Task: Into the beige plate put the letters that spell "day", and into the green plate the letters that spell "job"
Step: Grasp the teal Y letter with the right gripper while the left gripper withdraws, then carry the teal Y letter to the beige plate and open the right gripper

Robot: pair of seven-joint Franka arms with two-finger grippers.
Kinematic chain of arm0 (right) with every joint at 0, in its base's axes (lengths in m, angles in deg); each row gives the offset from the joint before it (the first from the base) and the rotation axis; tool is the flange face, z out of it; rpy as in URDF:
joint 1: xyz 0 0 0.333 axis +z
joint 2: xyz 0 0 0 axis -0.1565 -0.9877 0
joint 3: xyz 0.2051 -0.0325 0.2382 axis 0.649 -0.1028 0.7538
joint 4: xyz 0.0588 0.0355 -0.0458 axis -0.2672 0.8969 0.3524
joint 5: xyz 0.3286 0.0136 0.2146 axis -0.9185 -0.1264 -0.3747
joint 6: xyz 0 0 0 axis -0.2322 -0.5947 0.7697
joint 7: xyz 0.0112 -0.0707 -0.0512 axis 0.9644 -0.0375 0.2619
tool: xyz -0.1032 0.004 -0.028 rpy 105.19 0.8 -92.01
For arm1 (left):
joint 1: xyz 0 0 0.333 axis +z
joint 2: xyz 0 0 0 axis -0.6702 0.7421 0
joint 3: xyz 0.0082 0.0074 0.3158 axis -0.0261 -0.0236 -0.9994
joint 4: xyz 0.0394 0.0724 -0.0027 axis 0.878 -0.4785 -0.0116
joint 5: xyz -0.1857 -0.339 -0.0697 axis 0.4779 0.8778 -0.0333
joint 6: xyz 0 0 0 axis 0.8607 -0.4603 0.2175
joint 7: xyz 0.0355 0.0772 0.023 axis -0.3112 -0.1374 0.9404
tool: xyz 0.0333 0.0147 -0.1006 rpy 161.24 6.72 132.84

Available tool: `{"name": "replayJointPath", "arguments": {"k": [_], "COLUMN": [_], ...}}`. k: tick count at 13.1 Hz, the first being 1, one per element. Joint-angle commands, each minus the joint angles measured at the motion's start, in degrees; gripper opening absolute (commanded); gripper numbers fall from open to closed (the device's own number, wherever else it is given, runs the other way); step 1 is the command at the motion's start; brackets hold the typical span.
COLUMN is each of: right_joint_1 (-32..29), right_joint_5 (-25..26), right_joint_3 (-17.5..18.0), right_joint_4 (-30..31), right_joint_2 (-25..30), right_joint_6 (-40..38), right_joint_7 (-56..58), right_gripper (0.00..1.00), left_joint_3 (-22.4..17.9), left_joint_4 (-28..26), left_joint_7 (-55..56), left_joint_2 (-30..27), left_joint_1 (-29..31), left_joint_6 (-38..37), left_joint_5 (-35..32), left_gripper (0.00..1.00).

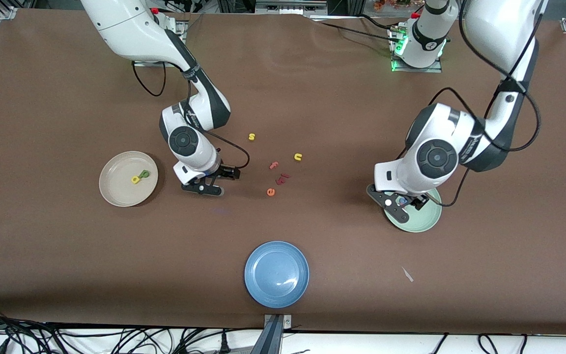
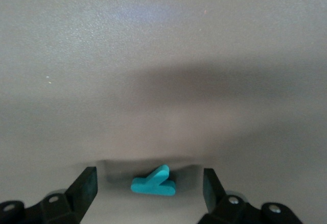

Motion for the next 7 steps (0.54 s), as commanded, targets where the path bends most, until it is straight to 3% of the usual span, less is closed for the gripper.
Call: {"name": "replayJointPath", "arguments": {"k": [1,4,7], "right_joint_1": [0.5,0.9,1.0], "right_joint_5": [-0.7,-1.0,-1.0], "right_joint_3": [0.0,0.0,0.0], "right_joint_4": [-0.9,-0.7,-0.4], "right_joint_2": [-0.9,-0.9,-0.7], "right_joint_6": [0.2,0.0,-0.4], "right_joint_7": [-0.5,-0.6,-0.6], "right_gripper": [0.88,0.81,0.76], "left_joint_3": [-0.1,-0.2,-4.1], "left_joint_4": [4.2,4.8,3.7], "left_joint_7": [2.5,10.3,10.8], "left_joint_2": [-3.2,-7.6,-12.6], "left_joint_1": [0.4,1.1,0.4], "left_joint_6": [-6.4,-8.9,-8.0], "left_joint_5": [2.1,2.1,3.5], "left_gripper": [1.00,1.00,1.00]}}
